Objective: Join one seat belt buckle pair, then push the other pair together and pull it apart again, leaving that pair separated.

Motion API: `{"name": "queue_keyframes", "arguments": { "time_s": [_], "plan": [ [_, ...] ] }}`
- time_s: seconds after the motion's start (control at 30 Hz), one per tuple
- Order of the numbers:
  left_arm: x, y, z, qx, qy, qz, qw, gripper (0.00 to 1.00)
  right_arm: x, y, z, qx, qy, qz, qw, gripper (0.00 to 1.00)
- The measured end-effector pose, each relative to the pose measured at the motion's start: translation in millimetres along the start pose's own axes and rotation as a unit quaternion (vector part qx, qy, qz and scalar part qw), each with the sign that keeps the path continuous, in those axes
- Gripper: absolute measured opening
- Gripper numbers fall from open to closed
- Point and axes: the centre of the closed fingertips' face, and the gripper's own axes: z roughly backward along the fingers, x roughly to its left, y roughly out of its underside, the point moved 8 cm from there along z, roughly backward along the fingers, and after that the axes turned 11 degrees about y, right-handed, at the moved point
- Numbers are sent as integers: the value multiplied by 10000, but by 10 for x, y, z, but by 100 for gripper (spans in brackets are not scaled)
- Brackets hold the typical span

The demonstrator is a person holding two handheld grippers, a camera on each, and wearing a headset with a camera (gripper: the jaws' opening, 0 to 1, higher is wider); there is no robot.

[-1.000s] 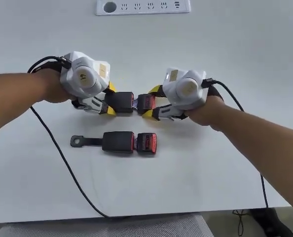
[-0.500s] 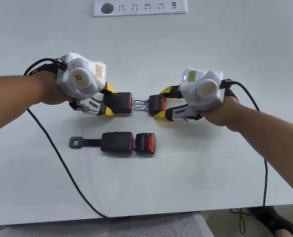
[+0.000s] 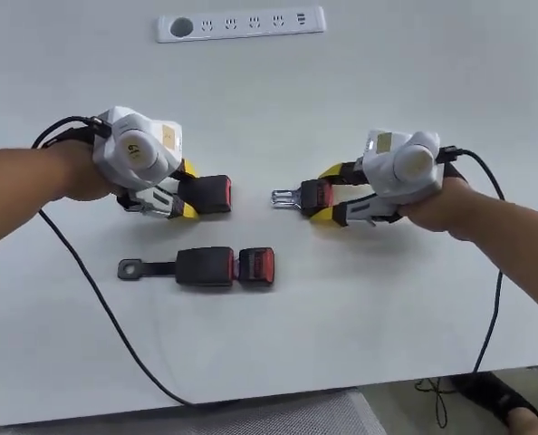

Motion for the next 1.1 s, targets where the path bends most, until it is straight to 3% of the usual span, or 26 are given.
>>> {"name": "queue_keyframes", "arguments": {
  "time_s": [0.37,0.73,1.0,1.1],
  "plan": [
    [-5,-1,15,24,30,-26,10000,34,-63,205,144,37,198,-129,9997,37],
    [-19,7,25,-47,16,29,10000,34,-83,402,364,66,178,-89,9998,37],
    [-19,-18,22,57,39,-16,10000,34,-74,460,434,134,194,-73,9997,38],
    [-19,-24,21,86,11,123,9999,34,10,448,439,159,103,-122,9997,47]
  ]
}}
